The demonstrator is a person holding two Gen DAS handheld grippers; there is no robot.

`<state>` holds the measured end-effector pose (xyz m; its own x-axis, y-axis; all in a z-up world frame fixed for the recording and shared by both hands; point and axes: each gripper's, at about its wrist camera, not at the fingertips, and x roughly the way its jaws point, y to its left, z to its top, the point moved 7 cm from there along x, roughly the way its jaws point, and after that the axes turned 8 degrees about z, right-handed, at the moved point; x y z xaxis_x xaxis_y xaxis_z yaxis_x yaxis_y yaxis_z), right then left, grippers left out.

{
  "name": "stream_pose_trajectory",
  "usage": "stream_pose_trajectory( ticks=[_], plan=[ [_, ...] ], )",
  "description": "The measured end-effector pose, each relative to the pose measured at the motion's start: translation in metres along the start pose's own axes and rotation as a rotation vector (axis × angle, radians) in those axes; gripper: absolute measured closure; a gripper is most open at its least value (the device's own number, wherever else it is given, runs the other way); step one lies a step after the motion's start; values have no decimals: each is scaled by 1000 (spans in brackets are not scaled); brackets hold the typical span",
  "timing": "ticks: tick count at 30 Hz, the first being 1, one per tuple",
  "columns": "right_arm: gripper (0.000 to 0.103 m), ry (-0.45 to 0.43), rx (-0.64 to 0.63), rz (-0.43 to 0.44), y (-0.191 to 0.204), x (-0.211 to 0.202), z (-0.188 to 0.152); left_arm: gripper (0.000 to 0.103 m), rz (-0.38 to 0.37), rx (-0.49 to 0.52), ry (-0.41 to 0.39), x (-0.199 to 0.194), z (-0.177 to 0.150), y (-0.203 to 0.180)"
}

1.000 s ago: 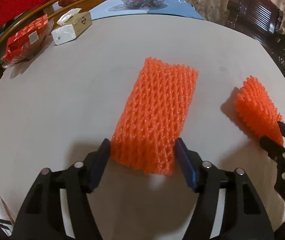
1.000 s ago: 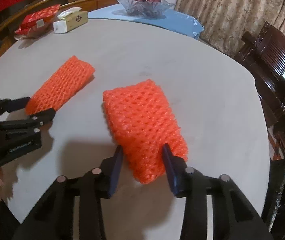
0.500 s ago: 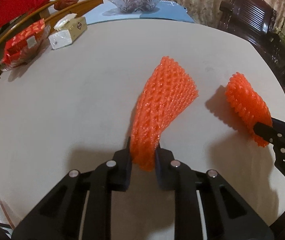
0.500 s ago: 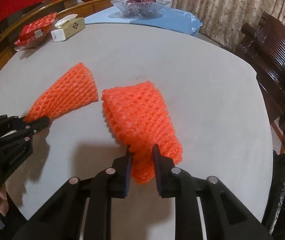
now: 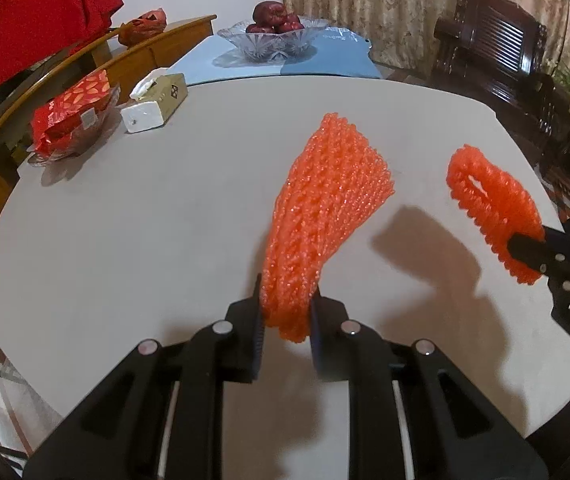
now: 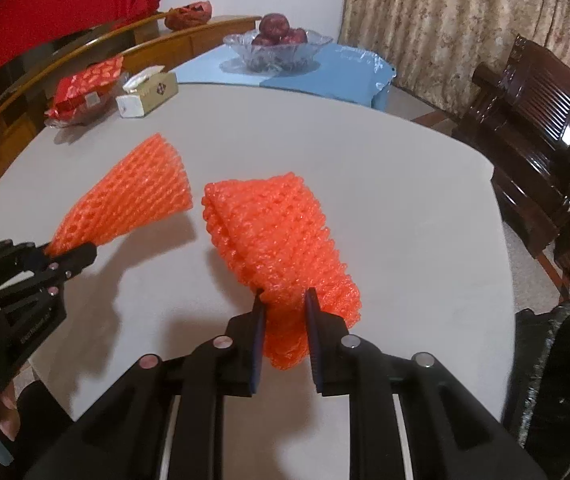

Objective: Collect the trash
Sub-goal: 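Lift both orange foam nets and carry them over the black bin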

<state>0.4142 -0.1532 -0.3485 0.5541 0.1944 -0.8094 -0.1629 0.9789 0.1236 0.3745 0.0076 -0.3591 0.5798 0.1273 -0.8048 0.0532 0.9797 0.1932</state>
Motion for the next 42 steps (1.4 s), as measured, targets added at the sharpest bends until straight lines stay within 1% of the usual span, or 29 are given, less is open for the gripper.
stream_pose_trajectory(
  ticks=[8, 15, 21, 29, 33, 38, 42],
  plan=[
    [84, -27, 18, -12, -10, -36, -3, 85, 6, -23, 8, -28, -9, -14],
    [84, -55, 69, -31, -38, -75, -18, 85, -16, -35, 7, -56, -20, -44],
    [84, -75, 98, -59, -66, -105, -35, 85, -46, -52, 24, -75, -35, -74],
    [84, -102, 141, -104, -105, -141, -56, 85, -84, -41, 38, -97, -51, -130],
    [84, -120, 176, -132, -130, -160, -70, 85, -112, -10, 49, -107, -61, -167],
    [84, -125, 222, -163, -165, -178, -90, 85, -133, 43, 23, -128, -64, -205],
    [84, -126, 250, -201, -195, -193, -109, 85, -151, 65, 0, -146, -63, -232]
  ],
)
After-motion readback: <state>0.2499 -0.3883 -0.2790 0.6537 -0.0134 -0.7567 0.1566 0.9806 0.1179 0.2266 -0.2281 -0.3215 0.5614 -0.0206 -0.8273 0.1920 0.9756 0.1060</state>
